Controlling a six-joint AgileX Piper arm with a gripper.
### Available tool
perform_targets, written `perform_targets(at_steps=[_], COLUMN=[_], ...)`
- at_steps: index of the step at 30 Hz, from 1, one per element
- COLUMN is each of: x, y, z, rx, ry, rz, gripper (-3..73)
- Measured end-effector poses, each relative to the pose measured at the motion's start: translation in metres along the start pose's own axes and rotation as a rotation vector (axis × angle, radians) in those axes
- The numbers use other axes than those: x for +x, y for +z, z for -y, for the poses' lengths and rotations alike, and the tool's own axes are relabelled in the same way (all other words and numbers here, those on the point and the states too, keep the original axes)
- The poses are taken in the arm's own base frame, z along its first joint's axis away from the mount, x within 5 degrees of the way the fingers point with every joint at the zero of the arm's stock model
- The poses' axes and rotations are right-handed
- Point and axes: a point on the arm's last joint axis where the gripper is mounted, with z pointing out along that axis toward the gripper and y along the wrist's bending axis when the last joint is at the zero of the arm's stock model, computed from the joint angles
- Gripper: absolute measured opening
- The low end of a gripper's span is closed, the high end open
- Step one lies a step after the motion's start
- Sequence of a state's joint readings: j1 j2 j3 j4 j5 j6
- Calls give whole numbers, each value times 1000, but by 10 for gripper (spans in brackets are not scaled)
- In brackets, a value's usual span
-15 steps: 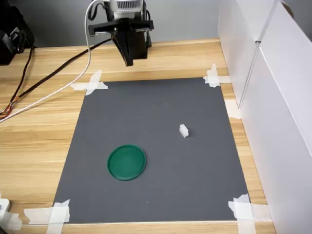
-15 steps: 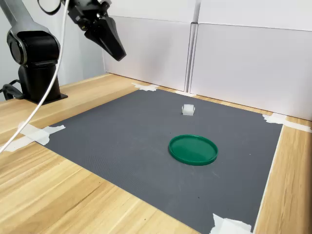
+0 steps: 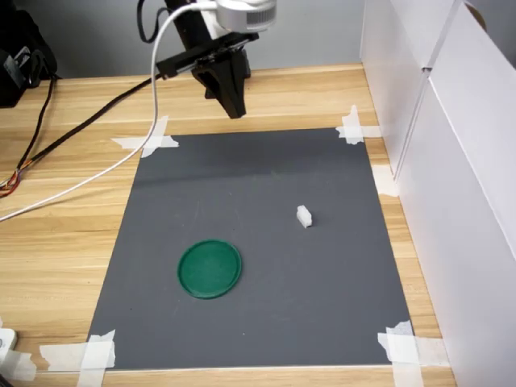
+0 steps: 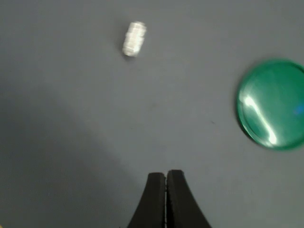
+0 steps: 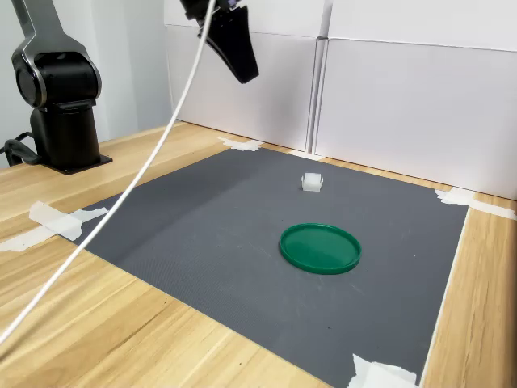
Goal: Grasp a white terminal and put it in the green lid.
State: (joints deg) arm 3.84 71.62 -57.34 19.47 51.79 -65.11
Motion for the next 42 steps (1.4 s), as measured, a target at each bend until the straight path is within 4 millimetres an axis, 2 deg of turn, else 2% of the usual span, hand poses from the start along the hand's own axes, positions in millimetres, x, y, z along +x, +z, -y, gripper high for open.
perform_targets(at_steps=[4, 7, 15, 19, 22, 28, 37, 42], x=[-16, -25, -39, -38, -38, -39, -59, -69], y=[17, 24, 40, 44, 45, 48, 70, 87], z=[-3, -4, -9, -8, -8, -6, 16, 14], rx=[-47, -67, -100, -102, -103, -105, -113, -134], ry=[-117, -155, -146, -128, -128, -127, -87, -167], rz=[-51, -57, -84, -100, -102, -106, -115, -136], gripper=[13, 80, 424, 533, 559, 563, 563, 563])
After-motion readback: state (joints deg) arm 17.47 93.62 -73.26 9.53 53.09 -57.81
